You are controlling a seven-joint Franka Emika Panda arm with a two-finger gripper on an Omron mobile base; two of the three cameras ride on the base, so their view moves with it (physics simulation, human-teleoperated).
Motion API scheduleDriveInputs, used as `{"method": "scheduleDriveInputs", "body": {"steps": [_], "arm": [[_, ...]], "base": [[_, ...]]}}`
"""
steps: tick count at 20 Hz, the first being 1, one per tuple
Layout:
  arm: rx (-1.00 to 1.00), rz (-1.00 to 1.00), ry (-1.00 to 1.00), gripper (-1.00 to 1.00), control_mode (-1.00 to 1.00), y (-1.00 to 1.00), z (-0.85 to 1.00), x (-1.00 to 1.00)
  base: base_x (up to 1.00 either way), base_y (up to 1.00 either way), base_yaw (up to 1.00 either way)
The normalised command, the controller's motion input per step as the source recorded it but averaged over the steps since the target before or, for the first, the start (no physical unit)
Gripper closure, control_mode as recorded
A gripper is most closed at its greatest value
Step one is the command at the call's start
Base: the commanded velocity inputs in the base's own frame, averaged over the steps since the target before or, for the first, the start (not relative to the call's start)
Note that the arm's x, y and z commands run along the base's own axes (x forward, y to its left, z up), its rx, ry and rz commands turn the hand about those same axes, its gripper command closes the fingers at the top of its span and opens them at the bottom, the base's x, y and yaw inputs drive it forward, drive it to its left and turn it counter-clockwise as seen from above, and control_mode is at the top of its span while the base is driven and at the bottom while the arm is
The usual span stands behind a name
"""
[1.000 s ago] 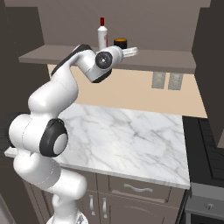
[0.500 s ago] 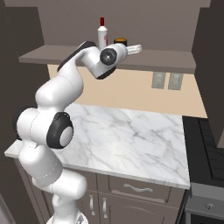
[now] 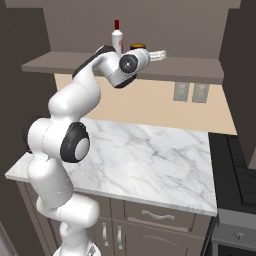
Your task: Open the cabinet directly in front. Then move the liquor and the mug to the dining counter with the candle on it.
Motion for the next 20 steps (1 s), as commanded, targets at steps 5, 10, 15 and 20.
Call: {"method": "scheduleDriveInputs", "body": {"steps": [5, 10, 15, 20], "arm": [[0.04, -0.06, 0.03, -1.00, -1.00, 0.17, 0.16, 0.23], [0.02, -0.06, 0.03, -1.00, -1.00, 0.33, 0.19, 0.21], [0.01, -0.07, 0.03, -1.00, -1.00, 0.41, 0.21, 0.20], [0.01, -0.07, 0.03, 1.00, -1.00, 0.45, 0.23, 0.16]], "base": [[0.00, 0.00, 0.00], [0.00, 0.00, 0.00], [0.00, 0.00, 0.00], [0.00, 0.00, 0.00]]}}
